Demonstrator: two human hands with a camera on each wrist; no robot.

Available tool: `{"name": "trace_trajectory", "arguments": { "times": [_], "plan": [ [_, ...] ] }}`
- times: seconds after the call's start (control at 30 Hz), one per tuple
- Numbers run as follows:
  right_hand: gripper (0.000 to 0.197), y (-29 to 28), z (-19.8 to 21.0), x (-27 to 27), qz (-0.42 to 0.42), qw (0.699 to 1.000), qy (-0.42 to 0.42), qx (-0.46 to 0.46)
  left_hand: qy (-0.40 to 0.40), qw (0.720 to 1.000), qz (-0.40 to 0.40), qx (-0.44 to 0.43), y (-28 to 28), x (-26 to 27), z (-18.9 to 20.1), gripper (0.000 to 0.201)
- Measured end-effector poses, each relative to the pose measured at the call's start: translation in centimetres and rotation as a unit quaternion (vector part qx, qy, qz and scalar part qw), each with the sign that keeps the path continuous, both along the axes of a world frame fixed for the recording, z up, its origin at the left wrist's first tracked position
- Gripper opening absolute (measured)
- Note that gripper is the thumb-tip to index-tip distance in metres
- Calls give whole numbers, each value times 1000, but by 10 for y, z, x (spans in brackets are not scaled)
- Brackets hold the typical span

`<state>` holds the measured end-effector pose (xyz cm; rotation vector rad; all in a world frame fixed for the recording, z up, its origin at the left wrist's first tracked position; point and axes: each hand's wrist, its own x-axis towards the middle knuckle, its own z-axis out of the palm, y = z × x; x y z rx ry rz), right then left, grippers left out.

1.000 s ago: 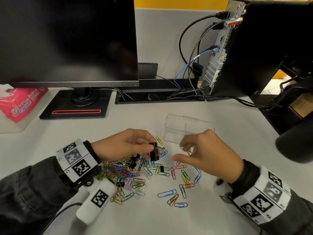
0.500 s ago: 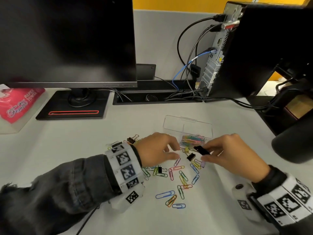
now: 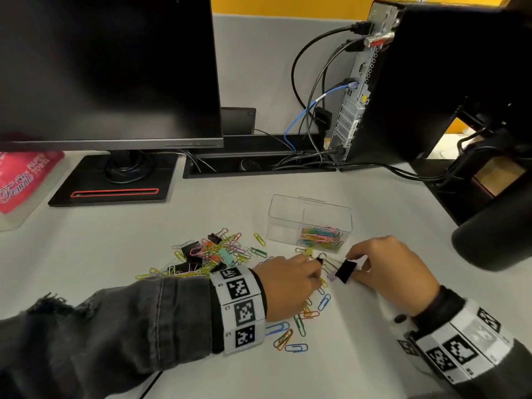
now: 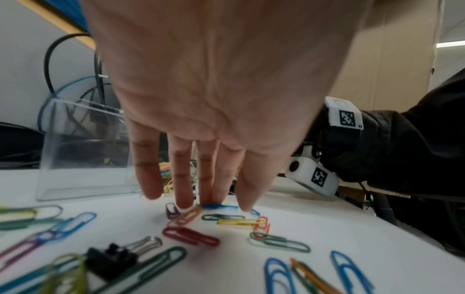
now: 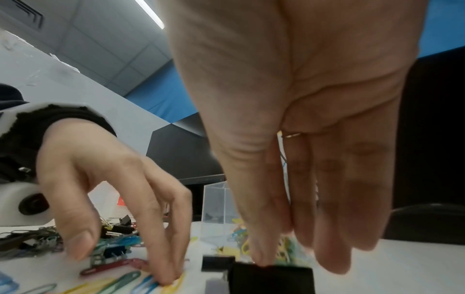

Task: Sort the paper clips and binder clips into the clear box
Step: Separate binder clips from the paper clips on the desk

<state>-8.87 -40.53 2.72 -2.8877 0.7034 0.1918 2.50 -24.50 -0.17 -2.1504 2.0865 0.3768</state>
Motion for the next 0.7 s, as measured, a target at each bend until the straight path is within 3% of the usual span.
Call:
{"name": "trace_trajectory", "arguments": {
  "times": [0.17,0.27,0.4,0.57,0.7],
  "plan": [
    [26,10,14,-3,36,999,-15,-6,2,999,22,37,22,9,11,36],
    [20,22,15,-3,92,995,-3,37,56,996,66,5,37,21,24,32],
    [54,39,5,-5,99,988,86,86,74,977,186,-76,55,39,38,27],
    [84,61,-5,1,122,972,162,116,71,971,226,37,56,39,26,42],
    [71,75,-15,20,167,969,140,116,93,969,214,80,39,30,17,43]
  ]
}}
